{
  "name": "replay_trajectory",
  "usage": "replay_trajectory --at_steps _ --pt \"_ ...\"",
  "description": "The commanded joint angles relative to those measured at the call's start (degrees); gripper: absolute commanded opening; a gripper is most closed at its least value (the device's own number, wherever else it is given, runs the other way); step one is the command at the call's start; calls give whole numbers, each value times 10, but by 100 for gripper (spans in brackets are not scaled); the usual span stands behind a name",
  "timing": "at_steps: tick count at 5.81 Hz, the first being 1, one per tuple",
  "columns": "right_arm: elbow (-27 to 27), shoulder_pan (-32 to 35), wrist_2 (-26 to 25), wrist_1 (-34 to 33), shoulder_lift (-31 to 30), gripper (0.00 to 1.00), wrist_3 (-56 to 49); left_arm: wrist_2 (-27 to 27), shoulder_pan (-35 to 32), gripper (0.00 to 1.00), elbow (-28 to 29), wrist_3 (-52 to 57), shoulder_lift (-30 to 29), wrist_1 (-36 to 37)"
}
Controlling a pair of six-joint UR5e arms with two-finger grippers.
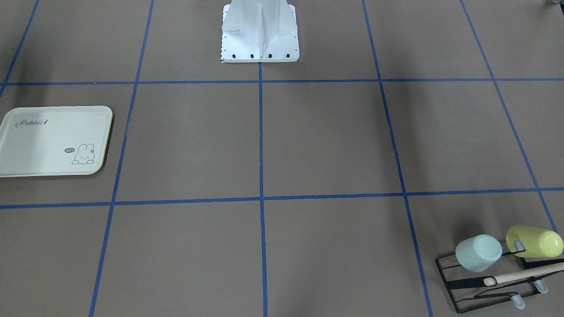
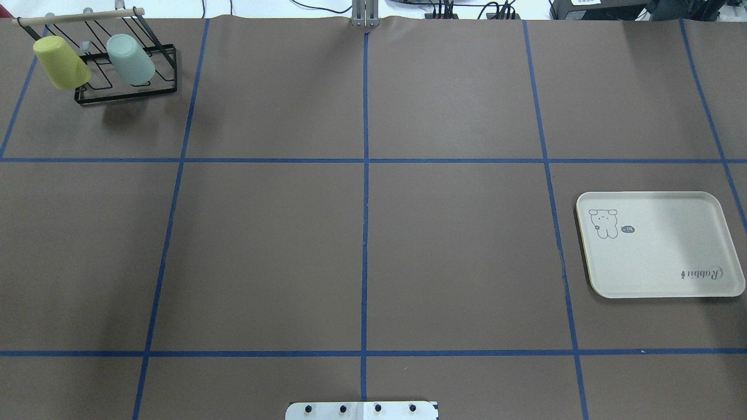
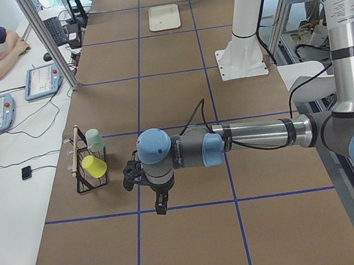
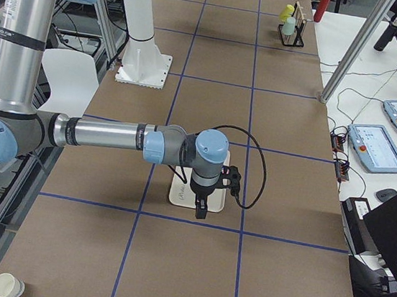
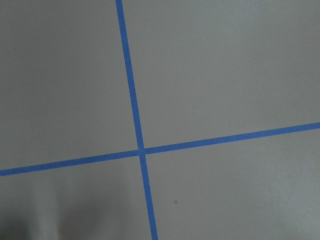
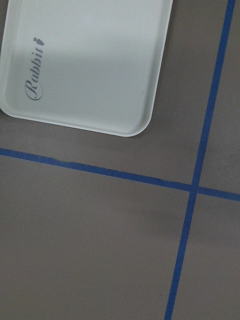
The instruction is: Left arm grabs green cup and hands to right arm on tray
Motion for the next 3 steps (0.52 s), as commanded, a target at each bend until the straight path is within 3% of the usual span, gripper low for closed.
replay_trajectory --at_steps 1,2,3 --pt "0 0 0 0 1 100 0 1 0 100 1 0 -3 -6" --pt "0 0 -1 2 2 100 -1 1 0 100 -1 2 -4 -27" --pt "-2 -1 -1 52 3 100 3 0 2 100 1 0 -14 -87"
